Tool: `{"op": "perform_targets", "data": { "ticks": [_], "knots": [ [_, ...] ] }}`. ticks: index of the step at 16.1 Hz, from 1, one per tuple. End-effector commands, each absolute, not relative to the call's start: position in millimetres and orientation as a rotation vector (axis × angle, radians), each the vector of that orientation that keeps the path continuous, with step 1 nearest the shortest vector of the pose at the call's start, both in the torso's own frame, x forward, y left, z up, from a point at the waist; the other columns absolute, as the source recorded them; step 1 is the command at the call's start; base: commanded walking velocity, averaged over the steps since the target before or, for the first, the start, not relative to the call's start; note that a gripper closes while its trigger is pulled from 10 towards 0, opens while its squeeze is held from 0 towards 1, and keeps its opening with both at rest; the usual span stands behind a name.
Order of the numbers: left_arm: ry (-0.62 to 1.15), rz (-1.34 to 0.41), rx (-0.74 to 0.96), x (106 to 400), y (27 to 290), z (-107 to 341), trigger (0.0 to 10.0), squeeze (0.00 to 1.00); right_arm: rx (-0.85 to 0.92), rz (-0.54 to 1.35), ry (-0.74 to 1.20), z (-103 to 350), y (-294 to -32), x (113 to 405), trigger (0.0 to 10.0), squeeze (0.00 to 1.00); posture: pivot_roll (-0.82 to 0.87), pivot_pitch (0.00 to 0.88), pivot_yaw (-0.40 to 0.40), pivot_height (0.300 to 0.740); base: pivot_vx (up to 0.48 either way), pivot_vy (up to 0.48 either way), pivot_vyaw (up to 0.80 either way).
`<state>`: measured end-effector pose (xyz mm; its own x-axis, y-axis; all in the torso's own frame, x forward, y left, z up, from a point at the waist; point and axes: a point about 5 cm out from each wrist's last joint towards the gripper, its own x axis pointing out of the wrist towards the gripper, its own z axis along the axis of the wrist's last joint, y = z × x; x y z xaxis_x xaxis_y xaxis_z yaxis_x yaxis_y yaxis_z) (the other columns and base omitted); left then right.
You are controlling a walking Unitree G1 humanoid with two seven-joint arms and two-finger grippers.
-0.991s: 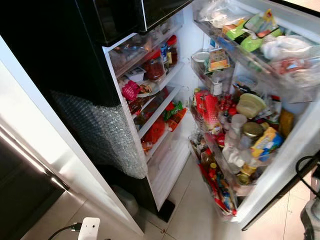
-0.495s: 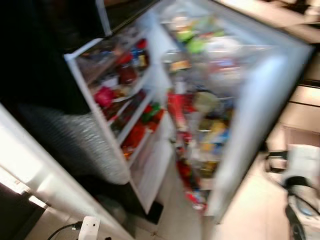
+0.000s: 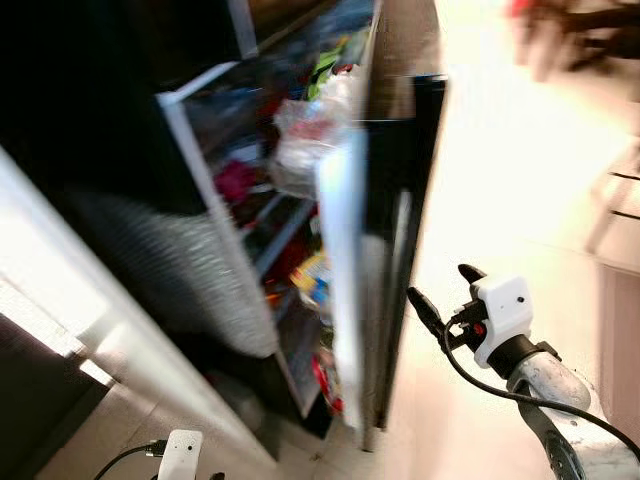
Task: Restocking fridge
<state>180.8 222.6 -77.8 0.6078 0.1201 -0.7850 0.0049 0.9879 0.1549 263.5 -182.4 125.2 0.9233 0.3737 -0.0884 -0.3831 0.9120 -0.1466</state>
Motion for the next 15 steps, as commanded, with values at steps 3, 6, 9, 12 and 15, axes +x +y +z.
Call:
{"op": "perform_targets", "data": {
  "ticks": [3,6,9,12,15],
  "knots": [
    [0.927,0.099,0.156,181.6,244.8,-72.2,10.0,0.0,-0.104,0.196,0.146,105.2,-220.4,263.4,10.0,0.0,-0.11,0.023,0.081,0.74,0.0,0.0,0.0],
    [0.921,0.113,0.13,183.4,247.8,-70.5,10.0,0.0,-0.035,-0.082,0.236,79.6,-267.5,258.0,10.0,0.0,-0.11,0.022,0.069,0.74,0.0,0.0,0.0],
    [0.923,0.123,0.107,183.1,250.1,-70.0,10.0,0.0,0.057,-0.299,0.46,16.0,-301.3,228.7,10.0,0.0,-0.11,0.018,0.06,0.74,0.0,0.0,0.0],
    [0.924,0.139,0.093,182.7,252.9,-69.5,10.0,0.0,0.085,-0.352,0.744,-42.1,-297.9,182.2,10.0,0.0,-0.1,0.016,0.056,0.74,0.0,0.0,0.0],
    [0.927,0.144,0.085,182.6,253.5,-69.5,10.0,0.0,0.118,-0.248,0.906,-74.3,-265.8,152.3,10.0,0.0,-0.09,0.012,0.05,0.74,0.0,0.0,0.0]
  ]
}}
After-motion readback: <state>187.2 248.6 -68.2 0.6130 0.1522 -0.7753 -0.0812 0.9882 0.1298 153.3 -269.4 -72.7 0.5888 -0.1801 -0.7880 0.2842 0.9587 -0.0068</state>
